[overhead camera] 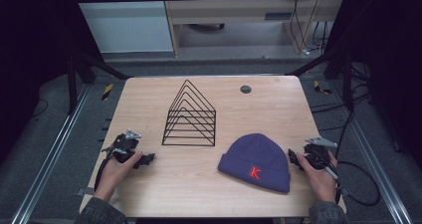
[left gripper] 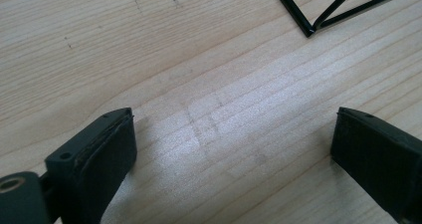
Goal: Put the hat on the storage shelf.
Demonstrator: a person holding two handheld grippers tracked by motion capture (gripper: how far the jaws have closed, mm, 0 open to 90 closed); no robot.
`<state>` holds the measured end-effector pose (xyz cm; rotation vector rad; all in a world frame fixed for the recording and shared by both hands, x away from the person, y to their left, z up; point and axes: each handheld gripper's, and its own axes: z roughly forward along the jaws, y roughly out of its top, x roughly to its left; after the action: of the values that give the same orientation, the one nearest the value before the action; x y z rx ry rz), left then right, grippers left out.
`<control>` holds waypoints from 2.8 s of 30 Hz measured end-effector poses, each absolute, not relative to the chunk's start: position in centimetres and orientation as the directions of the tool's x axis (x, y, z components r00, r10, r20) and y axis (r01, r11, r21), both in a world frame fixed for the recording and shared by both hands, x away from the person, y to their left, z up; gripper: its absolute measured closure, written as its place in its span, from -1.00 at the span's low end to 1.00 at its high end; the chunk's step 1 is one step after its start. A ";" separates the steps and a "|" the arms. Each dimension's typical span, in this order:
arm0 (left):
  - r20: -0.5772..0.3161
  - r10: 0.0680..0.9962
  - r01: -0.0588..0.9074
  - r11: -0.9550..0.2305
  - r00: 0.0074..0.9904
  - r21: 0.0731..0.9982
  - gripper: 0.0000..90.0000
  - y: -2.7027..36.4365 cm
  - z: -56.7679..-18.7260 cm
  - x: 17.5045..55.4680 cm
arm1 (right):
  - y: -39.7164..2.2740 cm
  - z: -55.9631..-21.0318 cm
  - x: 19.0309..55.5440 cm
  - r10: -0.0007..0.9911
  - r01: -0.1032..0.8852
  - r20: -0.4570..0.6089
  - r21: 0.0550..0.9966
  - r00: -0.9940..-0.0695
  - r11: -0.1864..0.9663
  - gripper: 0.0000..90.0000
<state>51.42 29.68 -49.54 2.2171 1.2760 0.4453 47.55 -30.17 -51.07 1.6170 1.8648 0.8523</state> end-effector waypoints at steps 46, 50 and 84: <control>0.016 0.861 0.692 -0.419 0.508 0.589 -1.00 29.4 -49.6 51.1 | -20.9 -45.2 55.7 0.875 0.722 0.050 0.589 -0.482 0.364 -0.11; 0.015 0.861 0.689 -0.418 0.509 0.592 -1.00 29.4 -49.6 51.1 | -20.5 -45.9 56.1 0.873 0.731 0.063 0.578 -0.484 0.364 -0.06; 0.013 0.847 0.684 -0.438 0.531 0.583 -1.00 29.0 -49.6 51.0 | -20.6 -46.7 54.4 0.834 0.701 0.146 0.628 -0.533 0.338 0.71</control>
<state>51.04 28.98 -49.56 2.2532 1.2403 0.4159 54.35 -20.55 -46.66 1.3963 2.3976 0.9690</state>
